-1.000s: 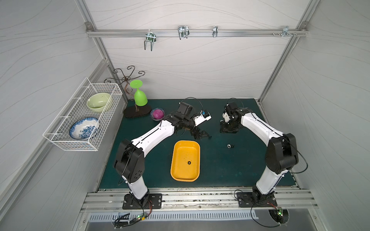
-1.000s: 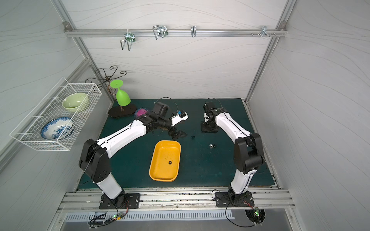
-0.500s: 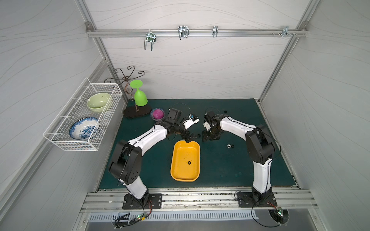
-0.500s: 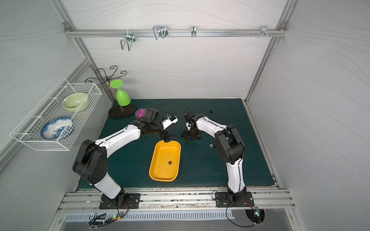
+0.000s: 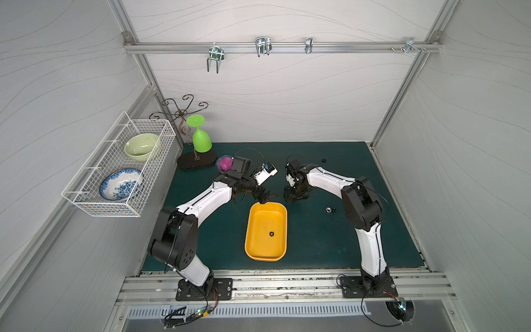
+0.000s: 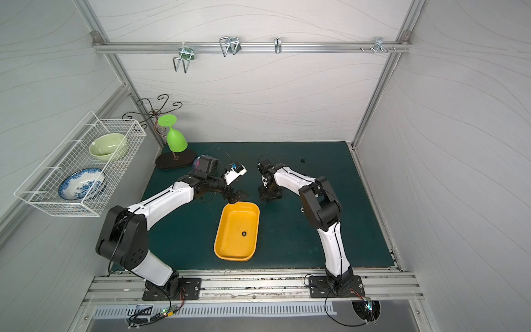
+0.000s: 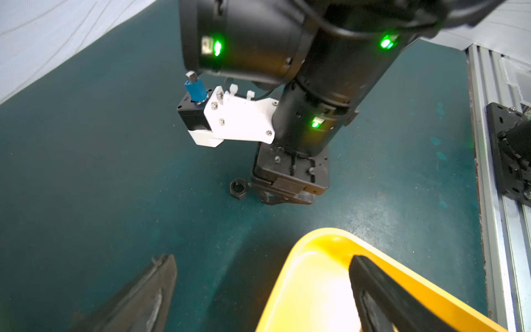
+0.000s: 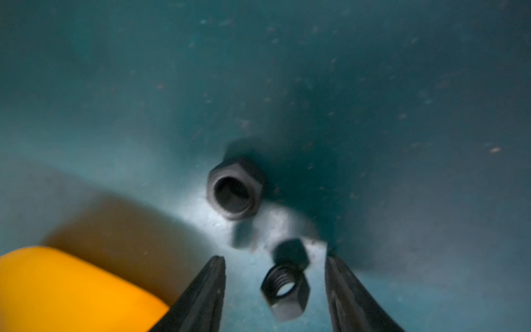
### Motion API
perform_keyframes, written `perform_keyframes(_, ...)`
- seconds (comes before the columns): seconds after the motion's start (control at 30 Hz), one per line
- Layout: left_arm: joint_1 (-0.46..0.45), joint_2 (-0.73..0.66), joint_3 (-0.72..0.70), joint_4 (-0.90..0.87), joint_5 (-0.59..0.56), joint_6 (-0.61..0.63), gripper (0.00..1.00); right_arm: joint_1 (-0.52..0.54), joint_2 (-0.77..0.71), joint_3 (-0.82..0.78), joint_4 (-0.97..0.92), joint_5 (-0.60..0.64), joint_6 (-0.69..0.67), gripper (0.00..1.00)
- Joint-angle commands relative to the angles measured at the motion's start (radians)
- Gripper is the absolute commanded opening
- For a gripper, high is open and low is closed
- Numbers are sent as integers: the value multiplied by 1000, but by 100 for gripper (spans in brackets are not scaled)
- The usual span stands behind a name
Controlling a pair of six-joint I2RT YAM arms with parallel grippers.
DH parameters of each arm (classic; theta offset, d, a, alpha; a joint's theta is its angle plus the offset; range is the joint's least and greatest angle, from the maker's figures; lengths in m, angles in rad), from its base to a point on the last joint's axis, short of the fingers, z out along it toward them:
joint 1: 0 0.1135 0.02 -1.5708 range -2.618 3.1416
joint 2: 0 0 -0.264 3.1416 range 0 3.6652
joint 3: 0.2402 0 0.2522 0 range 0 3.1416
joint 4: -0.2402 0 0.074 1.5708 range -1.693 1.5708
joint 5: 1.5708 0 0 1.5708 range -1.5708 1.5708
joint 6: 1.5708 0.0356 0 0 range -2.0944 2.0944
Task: Put the nuts on the desktop into the storage box
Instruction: Pick up the nut from the center of the board.
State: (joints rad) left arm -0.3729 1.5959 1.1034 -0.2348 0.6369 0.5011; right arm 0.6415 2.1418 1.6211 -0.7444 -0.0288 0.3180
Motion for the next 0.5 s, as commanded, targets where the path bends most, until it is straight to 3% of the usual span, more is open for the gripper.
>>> perform_keyframes(0.0,2,-21,-10,52,35,-4,98,7,40,16,-46,53,-13,56)
perform_keyframes(0.1,2,-29,-18,49,37,4,98,8,40,9,-45,46,-9,50)
perform_keyframes(0.47,2,-57,-38,33,38,17,99,27,21,-2,-96,46,-9,53)
